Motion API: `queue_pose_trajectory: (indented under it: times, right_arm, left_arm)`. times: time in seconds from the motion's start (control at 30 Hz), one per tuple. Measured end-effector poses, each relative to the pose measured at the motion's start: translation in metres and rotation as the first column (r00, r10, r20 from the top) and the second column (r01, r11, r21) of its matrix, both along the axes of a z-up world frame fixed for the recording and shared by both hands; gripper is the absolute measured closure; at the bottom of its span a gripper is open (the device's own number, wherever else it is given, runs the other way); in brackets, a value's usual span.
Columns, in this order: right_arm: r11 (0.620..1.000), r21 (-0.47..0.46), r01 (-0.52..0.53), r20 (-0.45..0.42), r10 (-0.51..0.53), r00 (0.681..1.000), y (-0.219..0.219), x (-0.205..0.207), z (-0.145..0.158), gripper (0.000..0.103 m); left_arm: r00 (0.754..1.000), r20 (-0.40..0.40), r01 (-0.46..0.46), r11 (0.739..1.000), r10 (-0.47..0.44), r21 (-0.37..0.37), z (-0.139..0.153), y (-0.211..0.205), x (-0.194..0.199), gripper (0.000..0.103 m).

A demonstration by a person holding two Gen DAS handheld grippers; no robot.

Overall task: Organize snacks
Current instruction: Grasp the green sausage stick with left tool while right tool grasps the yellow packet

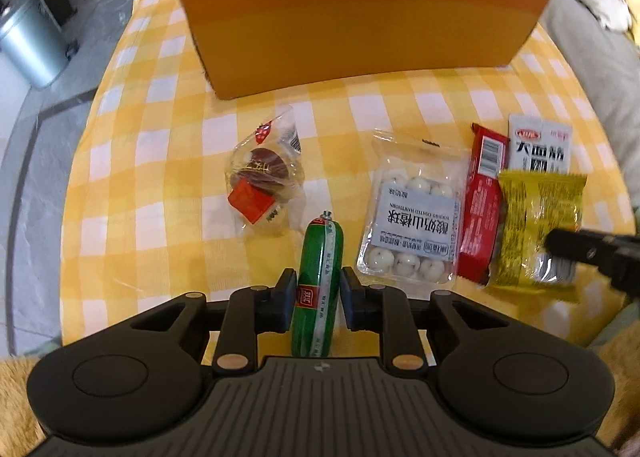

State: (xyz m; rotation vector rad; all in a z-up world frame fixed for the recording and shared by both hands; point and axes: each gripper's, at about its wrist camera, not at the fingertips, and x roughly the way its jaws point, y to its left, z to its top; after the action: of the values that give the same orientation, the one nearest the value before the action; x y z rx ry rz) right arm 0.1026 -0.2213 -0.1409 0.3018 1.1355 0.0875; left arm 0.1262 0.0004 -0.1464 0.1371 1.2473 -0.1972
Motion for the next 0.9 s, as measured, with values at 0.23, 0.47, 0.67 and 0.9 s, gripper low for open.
queue_pose_trajectory:
  times: [0.23, 0.47, 0.67, 0.9]
  right_arm:
    - [0.998, 0.048, 0.029, 0.008, -0.030, 1.000, -0.007, -0.005, 0.008, 0.092]
    - [0.999, -0.013, -0.031, 0.066, 0.032, 0.997, 0.004, -0.008, 0.016, 0.093]
    - [0.998, 0.000, -0.061, 0.045, 0.061, 0.997, 0.011, 0.002, 0.006, 0.093]
    - [0.983, 0.174, -0.053, 0.046, 0.046, 0.998, 0.011, 0.008, -0.002, 0.089]
  left_arm:
    - [1.000, -0.013, -0.004, 1.000, 0.004, -0.011, 0.000, 0.002, 0.002, 0.077]
    - [0.999, -0.022, -0.028, 0.999, 0.027, -0.038, 0.000, 0.006, 0.003, 0.079]
    - [0.999, -0.029, -0.022, 0.999, 0.021, -0.038, -0.001, 0.006, 0.004, 0.078]
    - [0.999, -0.032, -0.025, 0.999, 0.023, -0.045, -0.001, 0.007, 0.005, 0.078]
